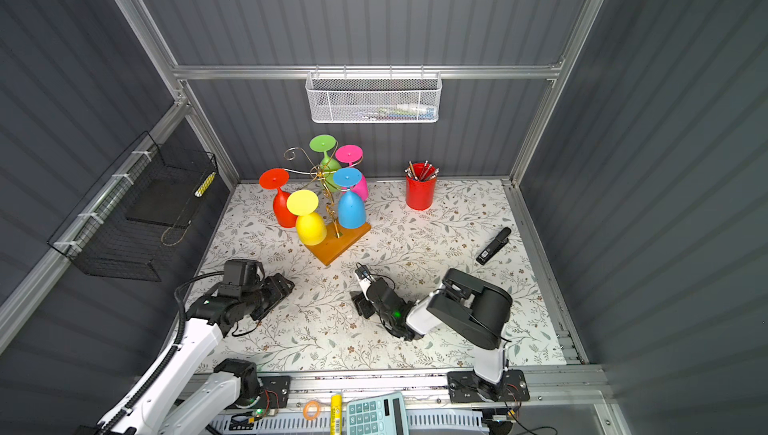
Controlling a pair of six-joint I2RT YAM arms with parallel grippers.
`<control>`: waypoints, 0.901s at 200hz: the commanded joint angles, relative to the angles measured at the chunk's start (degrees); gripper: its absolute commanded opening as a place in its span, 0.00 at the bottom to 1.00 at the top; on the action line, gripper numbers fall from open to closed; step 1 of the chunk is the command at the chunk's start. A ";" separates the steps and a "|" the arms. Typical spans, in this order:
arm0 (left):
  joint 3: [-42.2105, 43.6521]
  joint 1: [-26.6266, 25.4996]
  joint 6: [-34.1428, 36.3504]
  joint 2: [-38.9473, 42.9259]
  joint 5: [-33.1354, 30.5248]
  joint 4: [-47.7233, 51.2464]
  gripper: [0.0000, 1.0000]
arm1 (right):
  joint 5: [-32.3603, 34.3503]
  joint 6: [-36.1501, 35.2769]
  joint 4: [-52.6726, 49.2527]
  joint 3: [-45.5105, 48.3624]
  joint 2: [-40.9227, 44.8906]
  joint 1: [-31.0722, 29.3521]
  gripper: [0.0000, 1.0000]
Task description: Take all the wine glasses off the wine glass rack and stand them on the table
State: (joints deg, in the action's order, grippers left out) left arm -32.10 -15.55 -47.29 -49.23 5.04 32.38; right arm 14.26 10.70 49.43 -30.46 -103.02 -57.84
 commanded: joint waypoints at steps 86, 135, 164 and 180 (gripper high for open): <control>3.53 -18.22 -3.00 -20.38 -8.78 -32.36 0.51 | 2.58 3.38 -13.28 10.33 35.41 1.36 0.71; 2.37 -18.99 -0.93 -28.81 -10.46 -41.62 0.24 | 1.15 2.84 -17.75 12.18 47.43 3.70 0.71; 1.22 -18.99 0.08 -32.13 -11.26 -45.01 0.17 | 1.11 2.15 -20.43 12.36 51.08 3.98 0.71; 0.36 -18.99 0.30 -34.47 -11.80 -45.79 0.12 | 1.20 1.78 -21.02 12.48 51.89 4.14 0.71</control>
State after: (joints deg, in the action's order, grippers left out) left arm -29.78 -34.22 -48.42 -80.95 -4.89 -9.58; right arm 15.84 13.43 31.38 -18.72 -52.45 -54.06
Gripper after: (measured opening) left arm 0.141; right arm 0.708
